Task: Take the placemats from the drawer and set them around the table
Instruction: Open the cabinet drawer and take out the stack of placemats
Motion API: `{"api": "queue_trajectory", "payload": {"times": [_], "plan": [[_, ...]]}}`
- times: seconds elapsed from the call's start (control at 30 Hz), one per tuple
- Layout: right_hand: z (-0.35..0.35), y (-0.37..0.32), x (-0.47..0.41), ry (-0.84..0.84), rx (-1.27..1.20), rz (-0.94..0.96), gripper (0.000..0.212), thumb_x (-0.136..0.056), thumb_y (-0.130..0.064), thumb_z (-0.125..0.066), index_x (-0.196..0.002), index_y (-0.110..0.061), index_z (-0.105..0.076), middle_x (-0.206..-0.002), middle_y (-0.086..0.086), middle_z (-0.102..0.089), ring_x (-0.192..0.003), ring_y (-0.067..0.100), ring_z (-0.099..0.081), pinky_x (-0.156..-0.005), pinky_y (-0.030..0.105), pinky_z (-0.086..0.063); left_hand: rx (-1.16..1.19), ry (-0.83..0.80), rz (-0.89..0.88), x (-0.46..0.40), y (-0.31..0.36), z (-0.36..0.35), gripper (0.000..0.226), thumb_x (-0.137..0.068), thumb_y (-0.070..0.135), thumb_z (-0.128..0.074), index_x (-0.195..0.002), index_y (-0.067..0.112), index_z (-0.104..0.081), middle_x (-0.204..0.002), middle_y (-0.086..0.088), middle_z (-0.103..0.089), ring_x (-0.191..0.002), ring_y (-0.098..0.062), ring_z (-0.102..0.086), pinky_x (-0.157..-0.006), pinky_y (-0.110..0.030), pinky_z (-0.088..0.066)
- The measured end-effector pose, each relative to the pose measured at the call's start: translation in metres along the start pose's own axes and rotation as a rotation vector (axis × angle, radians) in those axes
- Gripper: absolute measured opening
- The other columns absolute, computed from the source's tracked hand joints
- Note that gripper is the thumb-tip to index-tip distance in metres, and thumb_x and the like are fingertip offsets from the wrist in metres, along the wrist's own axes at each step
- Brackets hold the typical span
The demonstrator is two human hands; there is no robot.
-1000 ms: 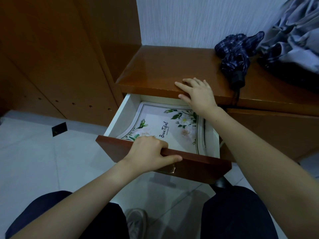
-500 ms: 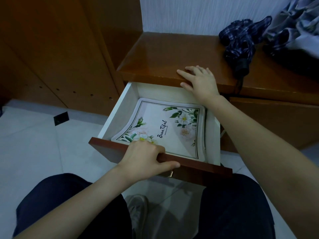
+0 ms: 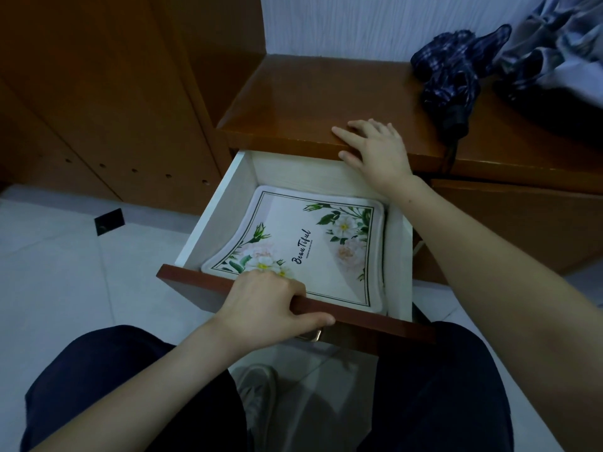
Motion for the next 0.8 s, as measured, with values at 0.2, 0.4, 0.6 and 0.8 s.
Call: {"api": "queue_trajectory", "payload": {"times": [0.2,0.4,0.6,0.8], "plan": [[0.000,-0.007,0.004,-0.008,-0.053,-0.005,0.047,-0.099,-0.040,-0.042,-0.145,-0.032,-0.036,-0.150,0.003,-0.037,-0.141,0.031,-0.026,-0.116,0.048,-0.014,0.190,-0.114,-0.059,-0.019,-0.013,0.008,0.074,-0.069,0.088,-0.031,-0.066,0.022,-0.064,-0.053,0.003,-0.056,-0.055,-0.006,-0.054,-0.055,-0.027,-0.041],[-0.010,-0.050,0.055,0.013,-0.295,0.184,0.039,-0.097,-0.023,-0.051,-0.135,-0.017,-0.051,-0.143,0.006,-0.046,-0.135,0.023,-0.037,-0.113,0.039,-0.024,0.561,-0.266,-0.054,-0.069,-0.049,0.000,0.044,-0.088,0.058,-0.052,-0.067,0.021,-0.065,-0.061,0.013,-0.066,-0.055,-0.001,-0.059,-0.060,-0.027,-0.049],[-0.046,-0.067,0.083,-0.290,-0.576,0.033,0.040,-0.098,-0.031,-0.049,-0.138,-0.022,-0.049,-0.145,-0.003,-0.044,-0.132,0.012,-0.038,-0.101,0.018,-0.028,0.425,-0.360,-0.078,-0.114,-0.084,-0.034,0.036,-0.089,0.055,-0.051,-0.088,0.024,-0.070,-0.078,0.003,-0.066,-0.074,-0.014,-0.060,-0.072,-0.039,-0.049],[-0.074,-0.071,0.088,-0.508,-0.602,0.035,0.046,-0.099,-0.036,-0.044,-0.142,-0.021,-0.042,-0.143,-0.002,-0.044,-0.129,0.011,-0.038,-0.095,0.015,-0.024,0.410,-0.518,-0.149,-0.125,-0.102,-0.066,0.047,-0.085,0.059,-0.051,-0.110,0.023,-0.067,-0.103,0.001,-0.060,-0.095,-0.015,-0.057,-0.086,-0.040,-0.047]]}}
Point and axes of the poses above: each hand's wrist, its own x-axis away from the middle knuckle, its own z-axis out of the back of the hand, y = z × x, the point moved 3 cm from there along -x, towards the middle knuckle
